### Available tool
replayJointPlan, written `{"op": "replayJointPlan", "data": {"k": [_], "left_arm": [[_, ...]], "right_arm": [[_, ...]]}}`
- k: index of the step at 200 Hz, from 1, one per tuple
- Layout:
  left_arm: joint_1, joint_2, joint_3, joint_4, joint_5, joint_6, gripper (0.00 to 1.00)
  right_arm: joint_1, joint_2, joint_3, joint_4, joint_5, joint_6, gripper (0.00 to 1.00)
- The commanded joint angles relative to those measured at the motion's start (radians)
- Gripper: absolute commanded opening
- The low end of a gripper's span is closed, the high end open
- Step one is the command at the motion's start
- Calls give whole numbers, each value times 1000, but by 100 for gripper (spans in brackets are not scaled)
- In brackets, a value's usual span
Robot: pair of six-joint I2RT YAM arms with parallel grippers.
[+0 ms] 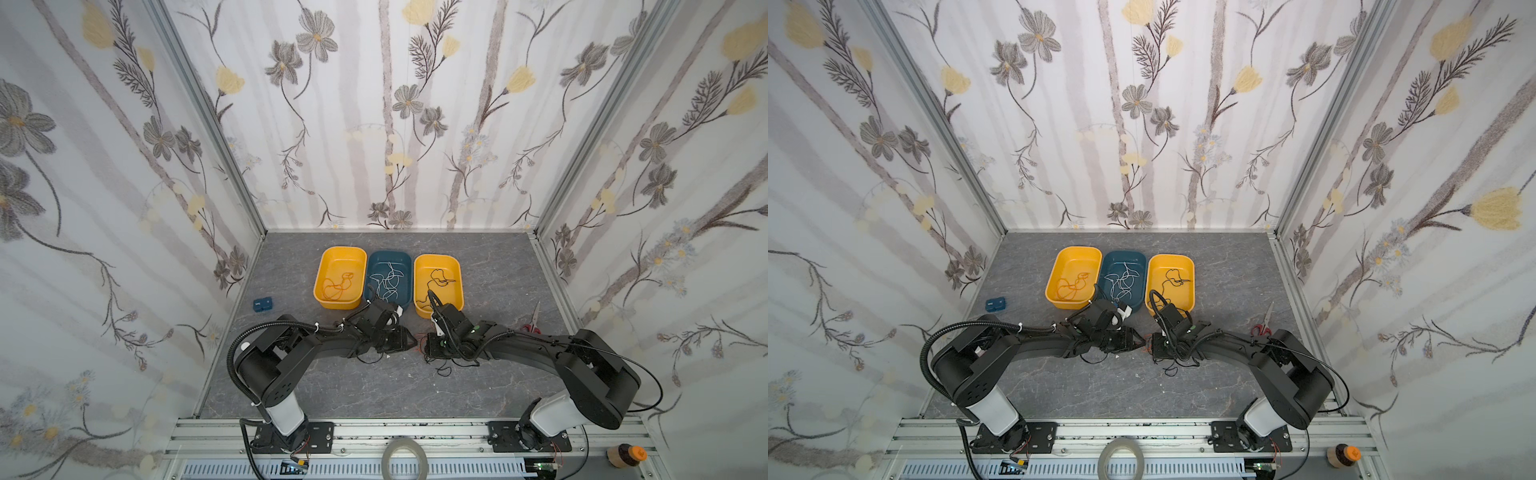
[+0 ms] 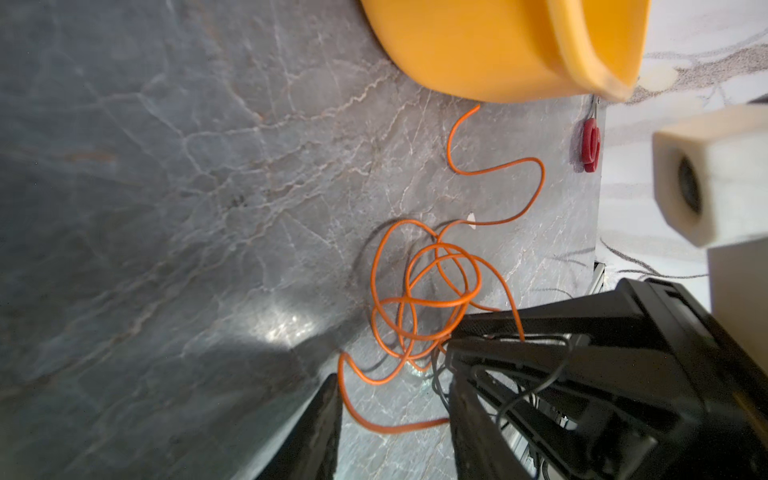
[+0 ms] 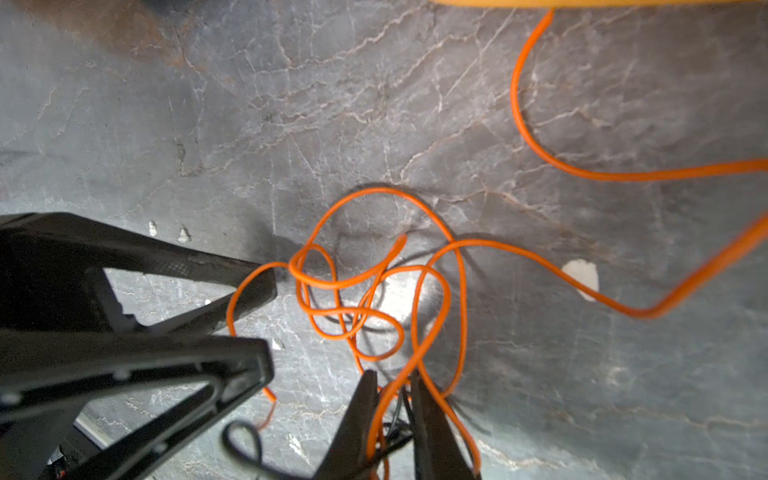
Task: Untangle the cables
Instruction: 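Grasp an orange strand of the tangle with the left gripper, then pull the orange strand away with the left gripper while right holds the tangle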
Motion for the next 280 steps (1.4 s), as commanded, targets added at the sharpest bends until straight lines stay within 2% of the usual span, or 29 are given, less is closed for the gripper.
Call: {"op": "replayJointPlan", "data": {"k": [1,94,162,234,280], "left_arm": [[-2,13,6,28,-8,-18,34],[-3,-34,10,-54,-65,16,0],[14,-230,32,-271,-209,103,0],[57,-442,57,-431,-260,147,0],[74,-544,89,-499,-251,162,0]], "right_arm": [[0,-11,-2,30,-7,-9,18],[-7,-113,-40,-27,43,-19,16],[-50,-253,-81,-125,85,-33,18],[-65,-256,-108,-120,81,-32,21],[-56,-283,-93,-73,37,-45,34]]}}
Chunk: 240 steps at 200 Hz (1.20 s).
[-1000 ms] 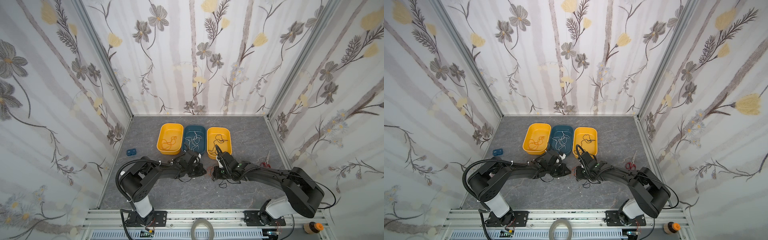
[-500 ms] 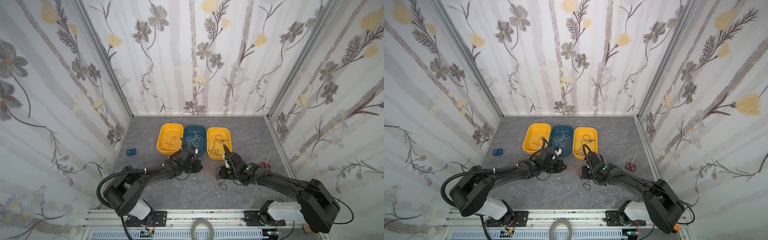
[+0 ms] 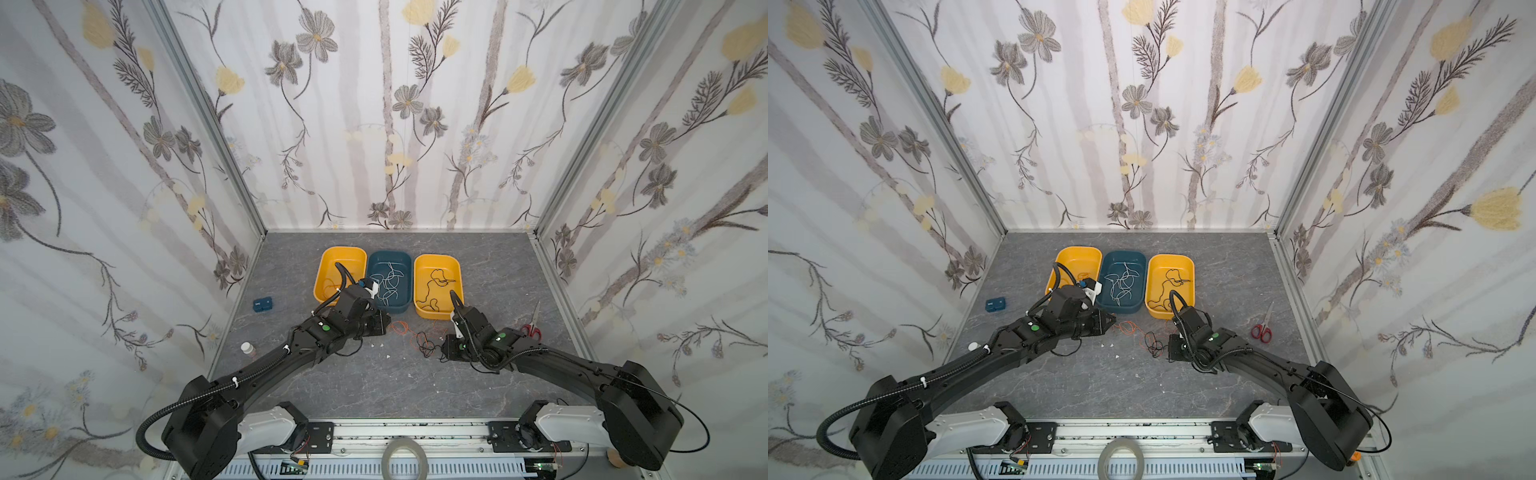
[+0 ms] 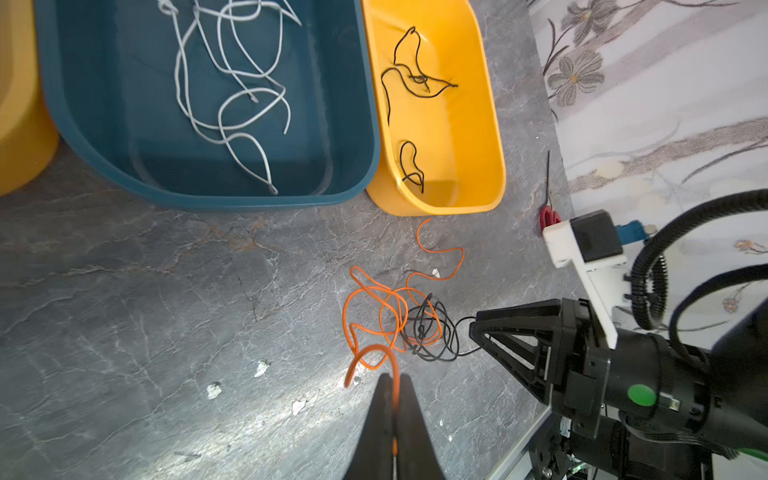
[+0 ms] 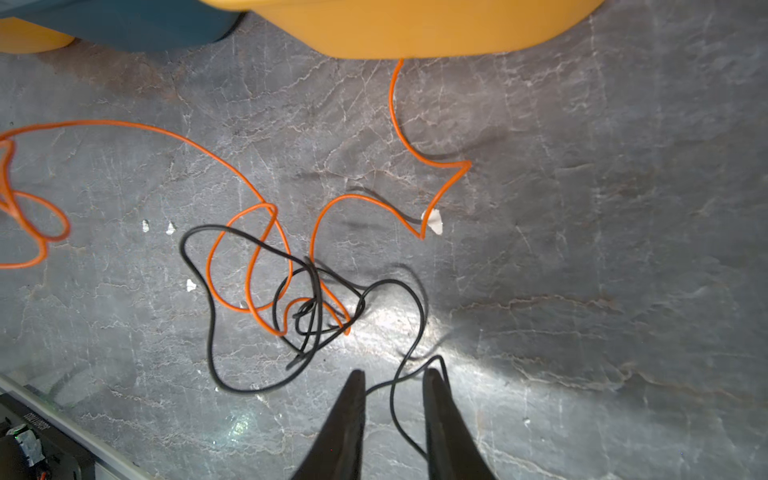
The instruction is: Untangle the cables
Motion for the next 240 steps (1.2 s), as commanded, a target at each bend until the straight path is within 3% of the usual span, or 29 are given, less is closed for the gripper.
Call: {"op": "replayJointPlan", "data": {"k": [1,36,78,112,150,240], "left_arm": [[5,-26,17,-51,-7,15,0],[8,-59,38,-81,-2,18,0],[14,-110,74,-119,-5,24,0],[30,-144,107,-155,-12,37,0],[71,-194,146,-207,-48,63,0],[200,-272,271,-303,-77,128,0]], "right_arm": [[8,-26,16,29,-27,-12,34],[32,-16,75,41,-37,-36,43],[40,140,135,126,-49,-51,47],[54,248,169,148,-58,-56,42],[57,238,132,129,-30,-47,32],[48,173,51,60,13,-37,32]]}}
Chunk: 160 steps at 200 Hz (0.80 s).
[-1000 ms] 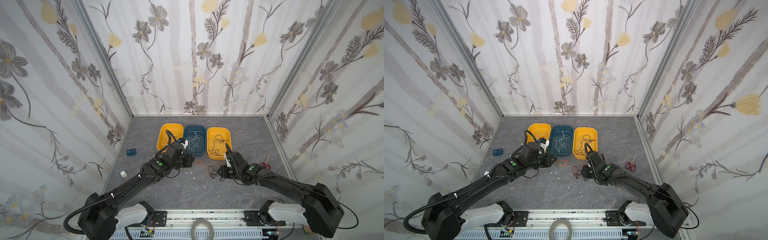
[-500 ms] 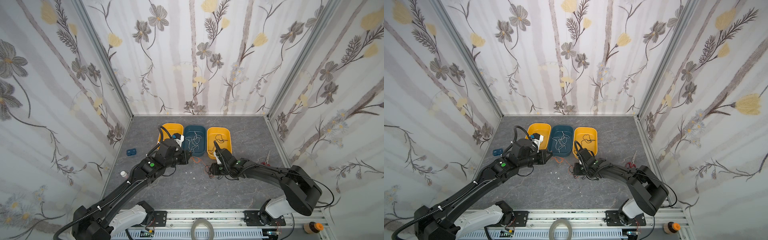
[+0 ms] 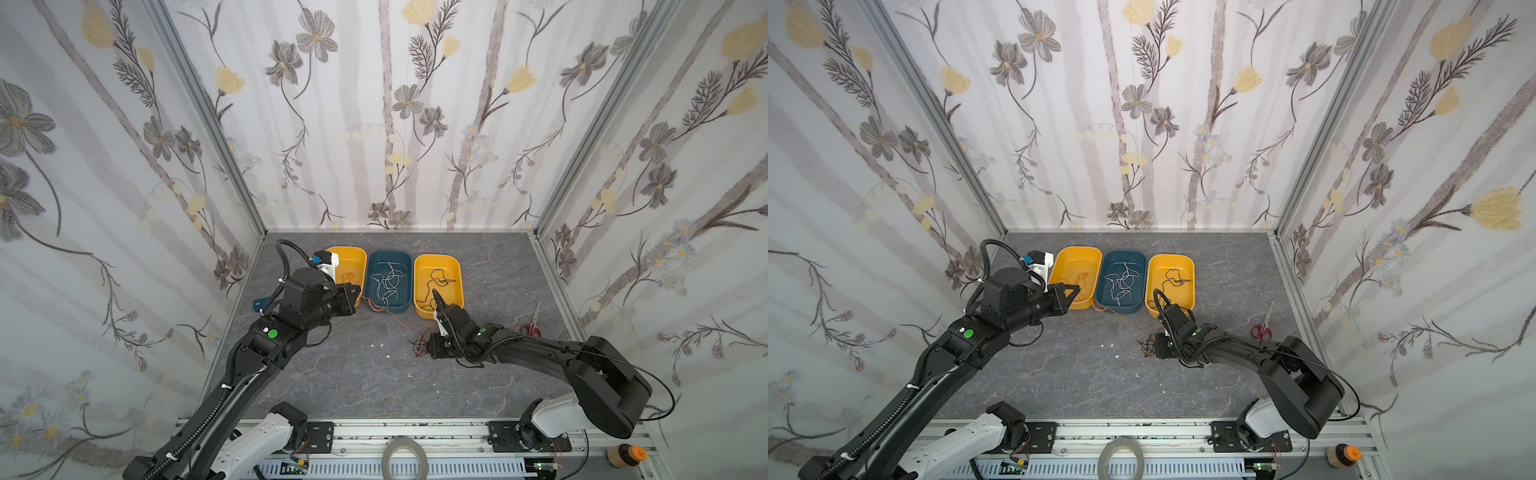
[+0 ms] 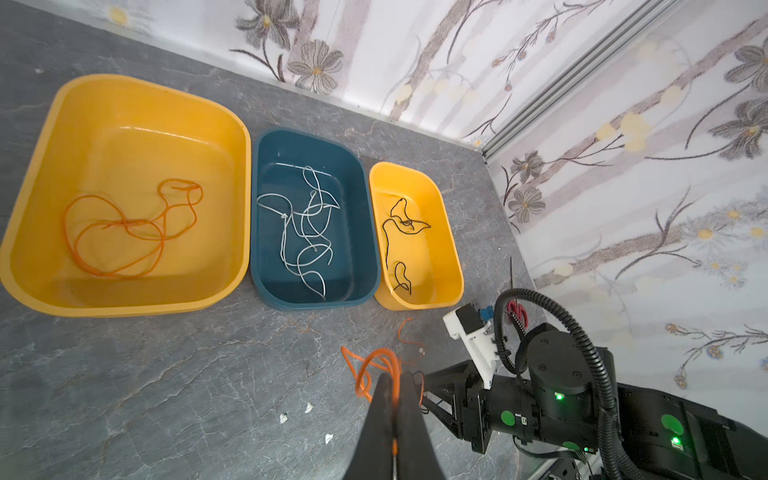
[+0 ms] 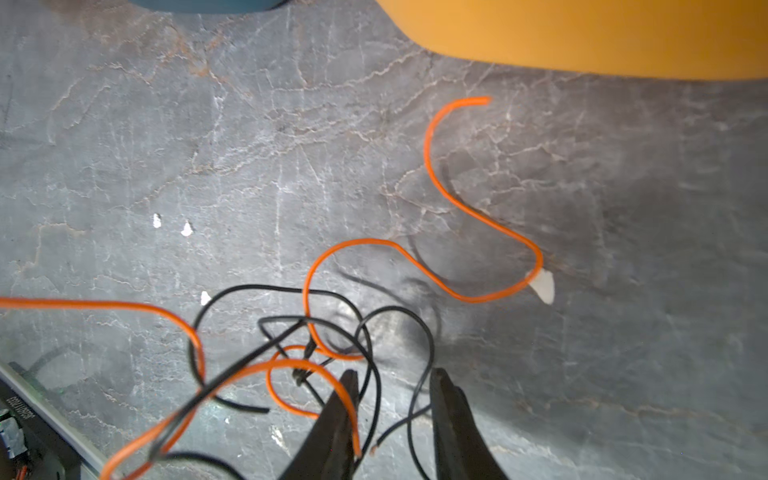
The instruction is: Untangle the cables
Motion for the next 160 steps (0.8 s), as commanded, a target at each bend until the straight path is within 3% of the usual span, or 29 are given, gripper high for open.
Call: {"op": "replayJointPlan", "data": {"k": [1,97,160], "left_arm": [[20,-8,35,-33,-19,36,0],[52,56,220,-58,13,93,0],[52,124,288,-29,125,79,0]], "right_arm": [[-3,-20,-12,-46,29,11,32],[-11,-202,-39,-195,68,11,36],[9,-264,2,-172,-27,-47,40]]}}
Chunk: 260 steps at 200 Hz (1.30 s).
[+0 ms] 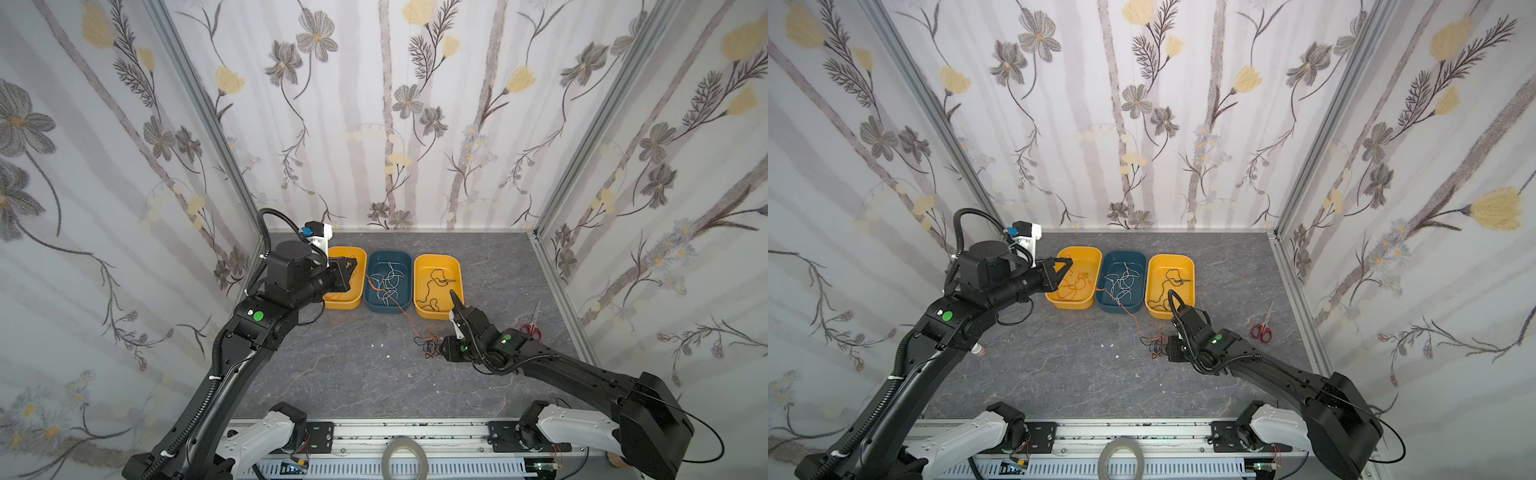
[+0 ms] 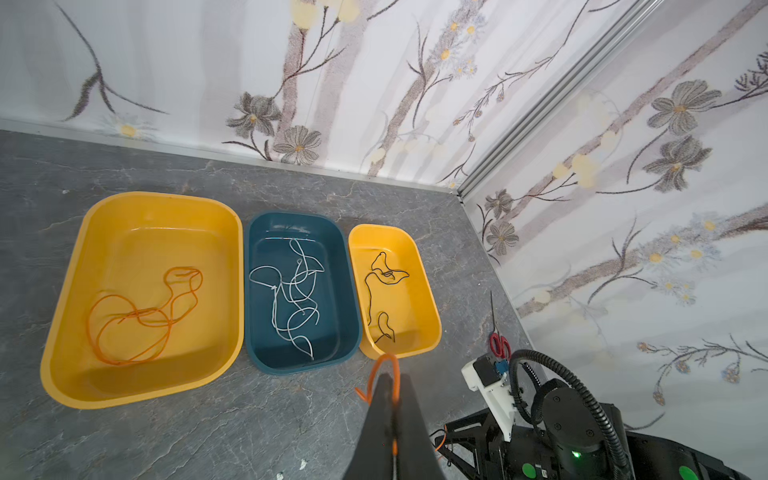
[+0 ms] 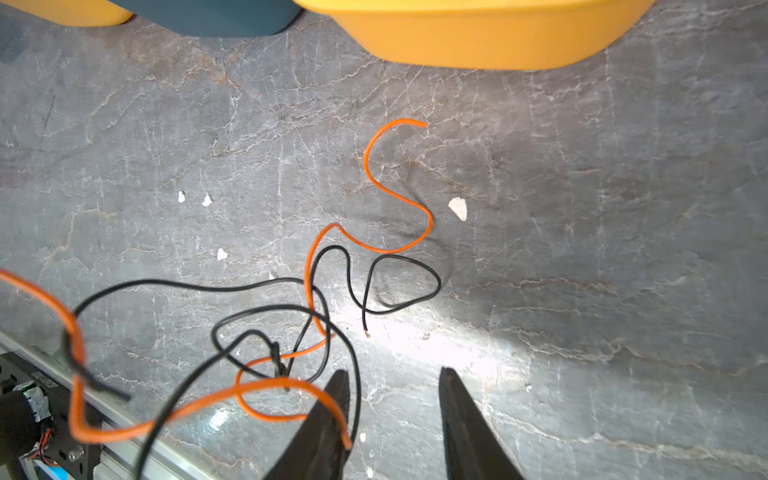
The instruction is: Untangle the cables
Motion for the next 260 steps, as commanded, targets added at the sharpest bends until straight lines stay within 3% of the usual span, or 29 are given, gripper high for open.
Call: {"op": "replayJointPlan", "data": {"k": [1,88,147,210,260], "left_arm": [[-1,13,16,33,65,0,0],[-29,45,-92,133,134,-66,0],[-63,29,-103,139,114,-74,0],[-83,-16,-80,129,107,-78,0],[-89,-49,-69,128,111,-85,0]], "right_arm": [[12,2,24,29,-68,-38,40],[76,56,91,193,-179,-65,45],[84,278,196,360,-206,-32,51],[80,561,305,565,-302,40,56],[81,690,399,702,-398,99,61]]}}
